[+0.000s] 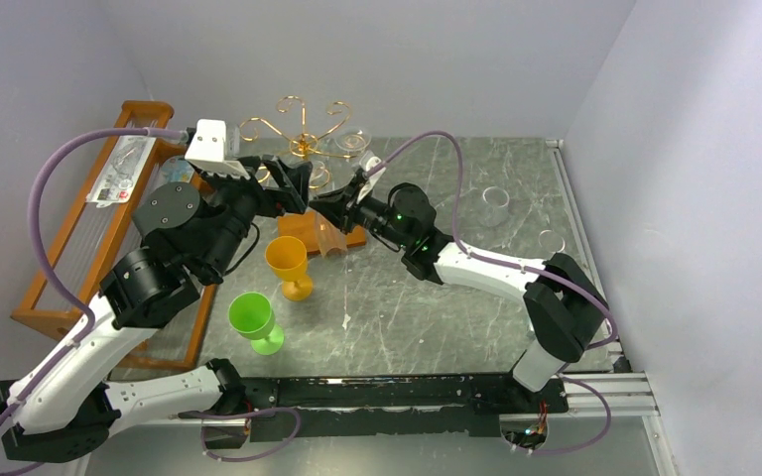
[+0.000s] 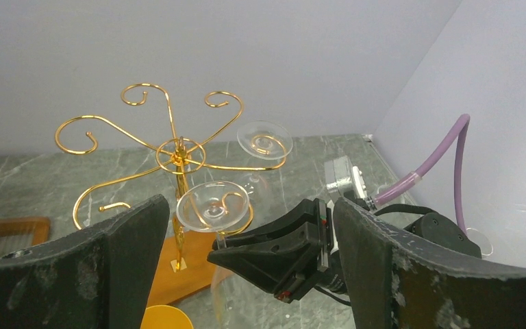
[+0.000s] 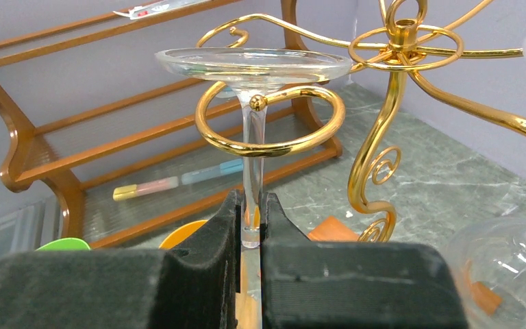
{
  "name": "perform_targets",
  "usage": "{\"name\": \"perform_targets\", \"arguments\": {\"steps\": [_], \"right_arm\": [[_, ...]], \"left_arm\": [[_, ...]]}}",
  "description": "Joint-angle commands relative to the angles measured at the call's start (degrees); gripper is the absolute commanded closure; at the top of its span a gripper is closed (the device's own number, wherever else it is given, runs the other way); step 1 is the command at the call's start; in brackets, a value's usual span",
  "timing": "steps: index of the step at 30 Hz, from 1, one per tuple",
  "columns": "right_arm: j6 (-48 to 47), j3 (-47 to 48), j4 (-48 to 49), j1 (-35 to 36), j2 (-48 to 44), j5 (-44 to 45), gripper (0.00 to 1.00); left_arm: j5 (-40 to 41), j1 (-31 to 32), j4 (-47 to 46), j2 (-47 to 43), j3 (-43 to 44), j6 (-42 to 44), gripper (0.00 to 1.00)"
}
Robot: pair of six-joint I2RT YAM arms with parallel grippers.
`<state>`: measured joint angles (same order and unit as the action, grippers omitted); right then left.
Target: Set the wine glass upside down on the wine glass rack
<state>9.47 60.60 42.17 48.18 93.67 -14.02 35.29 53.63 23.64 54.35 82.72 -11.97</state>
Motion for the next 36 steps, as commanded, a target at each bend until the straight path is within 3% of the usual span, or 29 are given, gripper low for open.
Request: {"name": "perform_targets", "arguments": {"steps": [1,14,24,36], "right_arm": [[-1.4,-1.5,5.6,0.2,-2.1,-0.1,1.00],[-1.0,-3.1,10.0,0.2,-1.8,-5.2,1.00],[1.4,-6.8,14.8,0.2,-2.7,5.8,1.00],[2.0,-2.9,8.6,0.2,0.2,7.2,0.98]], "left_arm": [[-0.8,-0.1,0.3,-0.4,-0.9,-0.4,0.06],[-0.8,0.0,0.1,0.0,-2.2,0.0,0.06],[-1.4,-0.1,0.3,0.6,-2.4,0.2,0.06],[-1.7,-0.1,1.1,0.6,-2.9,-0.1,0.05]]}}
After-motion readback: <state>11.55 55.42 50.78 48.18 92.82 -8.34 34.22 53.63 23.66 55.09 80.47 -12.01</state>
